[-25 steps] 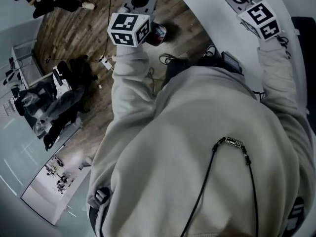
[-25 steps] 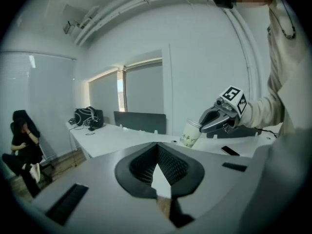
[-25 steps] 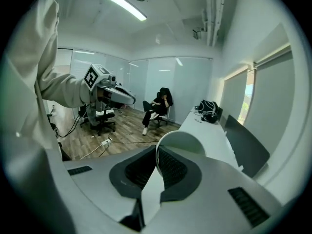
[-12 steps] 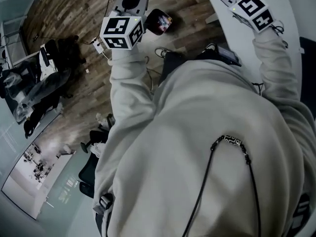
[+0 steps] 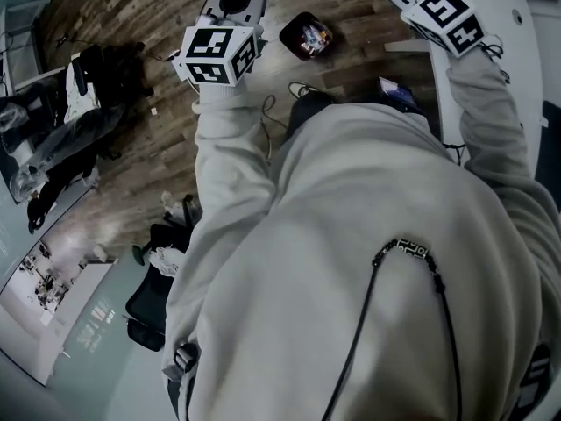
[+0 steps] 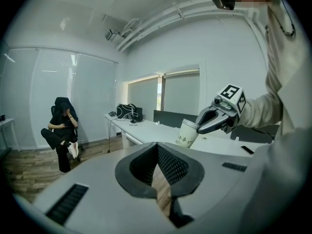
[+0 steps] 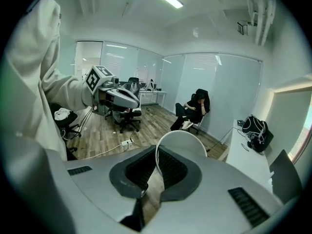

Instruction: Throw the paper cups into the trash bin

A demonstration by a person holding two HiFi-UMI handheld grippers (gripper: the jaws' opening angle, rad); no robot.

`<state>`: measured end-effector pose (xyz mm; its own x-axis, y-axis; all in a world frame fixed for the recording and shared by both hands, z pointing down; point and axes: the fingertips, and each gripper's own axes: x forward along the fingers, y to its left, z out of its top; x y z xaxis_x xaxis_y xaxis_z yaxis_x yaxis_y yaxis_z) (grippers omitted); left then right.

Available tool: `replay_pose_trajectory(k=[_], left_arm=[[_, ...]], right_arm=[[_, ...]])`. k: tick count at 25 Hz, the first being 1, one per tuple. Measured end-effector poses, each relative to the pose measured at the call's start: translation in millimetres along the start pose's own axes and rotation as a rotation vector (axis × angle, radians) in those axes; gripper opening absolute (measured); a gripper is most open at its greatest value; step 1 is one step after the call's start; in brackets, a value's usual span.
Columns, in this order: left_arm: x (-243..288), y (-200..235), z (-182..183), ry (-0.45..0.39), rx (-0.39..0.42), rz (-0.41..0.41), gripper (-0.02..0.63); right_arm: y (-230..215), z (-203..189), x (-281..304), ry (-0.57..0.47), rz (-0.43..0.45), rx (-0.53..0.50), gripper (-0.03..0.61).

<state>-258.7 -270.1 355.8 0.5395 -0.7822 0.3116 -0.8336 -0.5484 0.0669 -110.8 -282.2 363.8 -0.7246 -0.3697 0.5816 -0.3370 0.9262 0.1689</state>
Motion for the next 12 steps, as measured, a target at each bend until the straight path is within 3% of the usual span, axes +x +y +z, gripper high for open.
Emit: replay_pose_trajectory(k=[6, 12], left_arm=[[-30, 58, -20, 0.005, -0.014, 0.003, -0.005], [-46, 80, -32, -0.022, -0.058, 0.053, -0.005]], right_arm=[[21, 43, 66, -0.003, 0.034, 0.002, 0.037], [41, 60, 99, 0.007, 0.103, -0.053, 0.037]])
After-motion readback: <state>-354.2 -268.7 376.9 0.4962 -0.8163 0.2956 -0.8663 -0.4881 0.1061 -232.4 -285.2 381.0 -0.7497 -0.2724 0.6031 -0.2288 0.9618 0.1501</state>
